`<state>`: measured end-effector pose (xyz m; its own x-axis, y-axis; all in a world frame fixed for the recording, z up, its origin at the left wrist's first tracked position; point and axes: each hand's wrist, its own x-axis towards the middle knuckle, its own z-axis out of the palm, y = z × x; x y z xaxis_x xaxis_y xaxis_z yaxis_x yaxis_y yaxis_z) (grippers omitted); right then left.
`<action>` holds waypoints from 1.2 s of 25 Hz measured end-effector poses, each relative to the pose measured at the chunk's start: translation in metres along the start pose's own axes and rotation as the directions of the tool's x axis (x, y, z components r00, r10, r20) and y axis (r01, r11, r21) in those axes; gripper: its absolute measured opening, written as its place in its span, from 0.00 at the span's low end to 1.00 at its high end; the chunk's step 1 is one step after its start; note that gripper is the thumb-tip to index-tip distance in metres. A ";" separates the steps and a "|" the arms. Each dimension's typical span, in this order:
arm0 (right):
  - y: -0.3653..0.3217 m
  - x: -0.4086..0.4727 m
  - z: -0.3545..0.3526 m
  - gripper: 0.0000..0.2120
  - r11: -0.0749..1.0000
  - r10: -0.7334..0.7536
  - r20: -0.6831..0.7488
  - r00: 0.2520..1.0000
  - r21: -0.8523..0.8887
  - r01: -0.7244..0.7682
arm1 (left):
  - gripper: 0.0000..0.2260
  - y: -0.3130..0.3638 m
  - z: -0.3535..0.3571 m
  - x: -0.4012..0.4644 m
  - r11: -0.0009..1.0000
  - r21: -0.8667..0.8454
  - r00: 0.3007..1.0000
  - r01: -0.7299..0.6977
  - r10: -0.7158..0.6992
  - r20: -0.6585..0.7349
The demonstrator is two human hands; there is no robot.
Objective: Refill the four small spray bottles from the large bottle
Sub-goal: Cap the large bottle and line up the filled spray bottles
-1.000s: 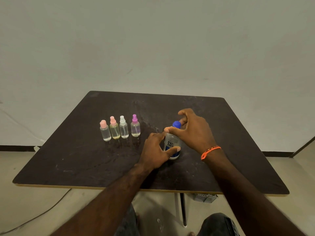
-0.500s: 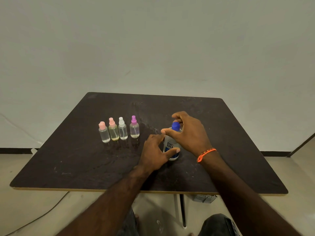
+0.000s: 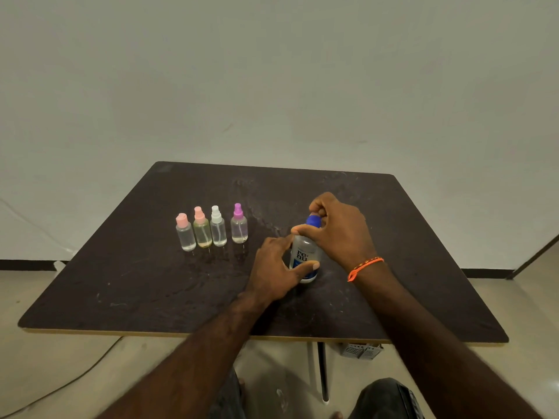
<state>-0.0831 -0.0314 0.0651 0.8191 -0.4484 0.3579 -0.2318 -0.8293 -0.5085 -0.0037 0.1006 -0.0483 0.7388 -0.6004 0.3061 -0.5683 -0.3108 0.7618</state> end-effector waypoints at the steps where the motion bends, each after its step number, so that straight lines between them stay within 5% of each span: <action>1: -0.001 -0.001 0.001 0.29 1.000 -0.007 0.061 0.998 0.021 0.006 | 0.31 0.000 0.000 0.000 1.000 -0.013 1.000 0.017 -0.017 0.001; 5: 0.003 0.000 -0.010 0.27 0.967 -0.083 0.324 0.942 0.253 -0.002 | 0.29 0.001 -0.001 -0.001 0.999 -0.035 1.000 -0.011 0.012 0.007; 9: 0.008 0.002 -0.011 0.20 0.989 0.018 0.132 0.991 0.142 -0.037 | 0.30 -0.002 0.002 0.000 1.000 0.000 1.000 -0.029 0.029 -0.003; 12: 0.000 -0.001 -0.005 0.28 0.998 0.024 0.035 0.999 -0.053 -0.022 | 0.30 -0.001 0.002 0.000 1.000 -0.019 1.000 -0.012 0.011 -0.010; 14: -0.002 -0.003 -0.002 0.35 0.999 0.018 0.161 0.987 0.045 -0.026 | 0.30 -0.001 0.001 -0.001 0.999 -0.040 1.000 0.010 -0.010 -0.006; 17: 0.003 -0.005 -0.004 0.27 0.964 -0.052 0.270 0.962 0.265 -0.022 | 0.30 -0.001 0.001 -0.001 0.999 -0.041 1.000 -0.024 0.024 0.010; 22: 0.008 -0.005 -0.002 0.28 0.996 0.037 0.028 0.999 0.077 -0.039 | 0.29 -0.003 0.002 -0.001 0.999 -0.014 0.999 -0.039 0.039 -0.003; 25: 0.007 -0.004 0.001 0.41 0.994 0.019 0.152 0.988 0.108 -0.036 | 0.28 -0.001 0.001 -0.001 0.998 -0.057 1.000 -0.001 0.001 -0.001; 28: 0.013 -0.005 -0.002 0.30 0.940 -0.066 0.225 0.972 0.341 -0.015 | 0.28 -0.005 0.003 0.000 0.998 -0.050 0.999 -0.041 0.041 0.010; 30: 0.016 -0.005 -0.003 0.25 0.940 -0.018 0.154 0.988 0.340 -0.036 | 0.29 -0.007 0.004 0.001 0.998 -0.030 0.999 -0.052 0.052 0.011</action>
<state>-0.0931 -0.0436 0.0577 0.8941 -0.3766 0.2424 -0.0688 -0.6502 -0.7567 -0.0007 0.0995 -0.0555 0.7040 -0.6241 0.3389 -0.5945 -0.2569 0.7619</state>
